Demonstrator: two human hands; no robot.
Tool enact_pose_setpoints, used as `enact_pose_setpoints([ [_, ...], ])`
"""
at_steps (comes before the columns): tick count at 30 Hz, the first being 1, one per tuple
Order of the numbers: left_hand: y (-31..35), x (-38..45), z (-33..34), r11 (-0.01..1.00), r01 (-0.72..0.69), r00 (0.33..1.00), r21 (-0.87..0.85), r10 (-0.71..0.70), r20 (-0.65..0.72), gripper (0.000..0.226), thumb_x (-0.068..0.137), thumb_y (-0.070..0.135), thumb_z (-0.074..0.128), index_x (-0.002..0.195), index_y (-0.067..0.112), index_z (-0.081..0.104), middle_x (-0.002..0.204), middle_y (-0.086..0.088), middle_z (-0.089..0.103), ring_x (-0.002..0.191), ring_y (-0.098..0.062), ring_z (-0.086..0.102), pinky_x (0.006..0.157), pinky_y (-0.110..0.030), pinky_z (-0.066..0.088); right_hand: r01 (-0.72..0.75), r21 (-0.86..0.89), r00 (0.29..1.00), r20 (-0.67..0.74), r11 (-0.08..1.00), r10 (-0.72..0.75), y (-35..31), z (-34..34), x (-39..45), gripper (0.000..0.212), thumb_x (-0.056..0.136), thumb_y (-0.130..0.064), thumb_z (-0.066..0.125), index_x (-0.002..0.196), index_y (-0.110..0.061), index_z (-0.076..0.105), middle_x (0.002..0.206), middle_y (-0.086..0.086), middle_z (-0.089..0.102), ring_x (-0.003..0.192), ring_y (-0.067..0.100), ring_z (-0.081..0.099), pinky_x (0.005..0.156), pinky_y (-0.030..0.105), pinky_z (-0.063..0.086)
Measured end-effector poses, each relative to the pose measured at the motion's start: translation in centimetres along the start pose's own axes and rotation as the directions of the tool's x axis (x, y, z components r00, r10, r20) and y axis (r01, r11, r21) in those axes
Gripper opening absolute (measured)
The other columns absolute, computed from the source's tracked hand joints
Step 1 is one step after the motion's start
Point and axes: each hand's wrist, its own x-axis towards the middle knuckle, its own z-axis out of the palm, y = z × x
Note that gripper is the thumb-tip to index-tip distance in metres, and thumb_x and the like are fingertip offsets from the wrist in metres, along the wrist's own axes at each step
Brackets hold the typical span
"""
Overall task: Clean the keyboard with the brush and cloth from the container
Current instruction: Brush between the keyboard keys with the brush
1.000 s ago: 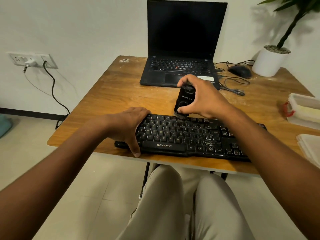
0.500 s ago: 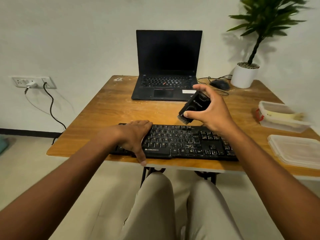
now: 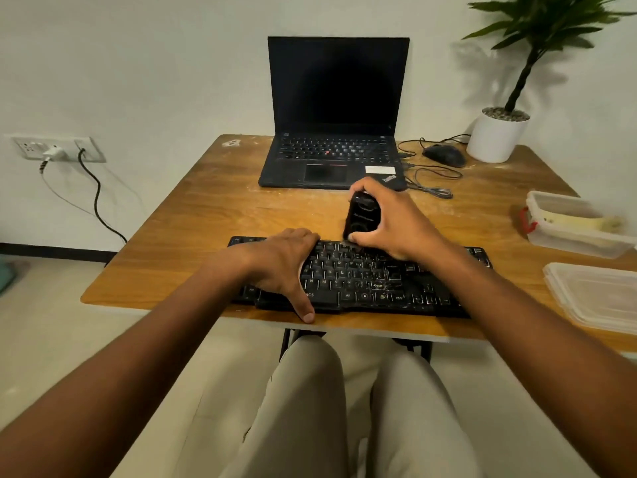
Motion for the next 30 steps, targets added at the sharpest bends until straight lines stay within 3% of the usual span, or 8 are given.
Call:
enact_pose_setpoints([
  [4,-0.4,0.5,0.1,1.000,-0.008,1.000,0.005,0.008,0.006,0.145,0.055,0.058,0.096,0.163,0.020,0.008,0.167,0.001,0.018,0.154,-0.022,0.017,0.128,-0.044,0.021,-0.011,-0.127,0.990,0.138,0.992,0.028,0.7,-3.4,0.4,0.068,0.071,-0.015,0.091,0.119,-0.040,0.050,0.104,-0.011,0.061,0.090,0.009,0.062,0.066,0.028,0.059],
  [7,-0.5,0.7,0.2,1.000,-0.013,1.000,0.008,0.013,0.005,0.144,0.052,0.059,0.096,0.162,0.021,0.011,0.164,0.002,0.022,0.151,-0.021,0.020,0.127,-0.044,0.024,0.011,-0.061,0.996,0.088,0.998,-0.006,-0.5,-3.2,1.2,0.067,0.068,-0.016,0.092,0.117,-0.039,0.052,0.105,-0.013,0.061,0.093,0.009,0.062,0.062,0.022,0.052],
  [11,-0.4,0.6,0.1,1.000,-0.011,1.000,-0.006,0.011,-0.001,0.140,0.053,0.057,0.096,0.161,0.022,0.014,0.163,0.002,0.024,0.150,-0.020,0.022,0.126,-0.044,0.024,0.042,0.074,0.999,0.020,0.996,-0.043,-1.7,0.1,1.6,0.064,0.067,-0.020,0.093,0.115,-0.037,0.054,0.107,-0.012,0.063,0.097,0.011,0.063,0.073,0.033,0.061],
  [14,-0.4,0.6,0.1,1.000,-0.013,1.000,-0.011,0.013,-0.007,0.138,0.052,0.057,0.096,0.159,0.022,0.018,0.160,0.002,0.029,0.147,-0.020,0.025,0.125,-0.045,0.026,0.029,-0.020,0.997,0.068,0.999,-0.027,-0.9,-0.2,1.0,0.065,0.071,-0.020,0.091,0.120,-0.038,0.052,0.108,-0.009,0.064,0.094,0.013,0.064,0.070,0.034,0.062],
  [19,-0.6,0.7,0.4,1.000,-0.016,1.000,0.007,0.016,0.000,0.143,0.052,0.059,0.096,0.162,0.022,0.012,0.163,0.002,0.025,0.150,-0.021,0.022,0.127,-0.044,0.024,-0.006,-0.154,0.979,0.202,0.988,0.037,0.3,-3.6,0.3,0.067,0.073,-0.015,0.090,0.117,-0.043,0.049,0.104,-0.014,0.059,0.090,0.003,0.059,0.061,0.022,0.054],
  [23,-0.4,0.6,0.3,1.000,-0.007,1.000,0.008,0.007,0.002,0.144,0.052,0.058,0.096,0.163,0.022,0.011,0.165,0.001,0.022,0.152,-0.021,0.020,0.127,-0.045,0.023,0.013,-0.057,0.994,0.110,0.998,-0.007,-1.2,-2.9,0.8,0.064,0.071,-0.015,0.090,0.117,-0.038,0.052,0.105,-0.012,0.061,0.094,0.006,0.062,0.063,0.023,0.056],
  [26,-0.2,0.5,0.1,1.000,0.003,1.000,0.013,-0.003,0.004,0.143,0.052,0.058,0.096,0.162,0.021,0.014,0.164,0.001,0.024,0.151,-0.021,0.021,0.126,-0.044,0.024,0.040,0.039,0.998,0.041,0.998,-0.042,-2.3,-0.6,1.1,0.064,0.070,-0.018,0.091,0.117,-0.037,0.052,0.107,-0.009,0.064,0.095,0.012,0.065,0.067,0.034,0.063],
  [30,-0.3,0.5,0.1,1.000,0.008,1.000,0.010,-0.008,0.001,0.142,0.052,0.057,0.097,0.162,0.021,0.014,0.163,0.001,0.025,0.150,-0.021,0.022,0.126,-0.044,0.025,0.018,-0.040,0.995,0.103,0.999,-0.013,-1.1,-0.8,0.8,0.063,0.074,-0.016,0.089,0.120,-0.038,0.050,0.107,-0.006,0.063,0.088,0.013,0.066,0.056,0.029,0.061],
])
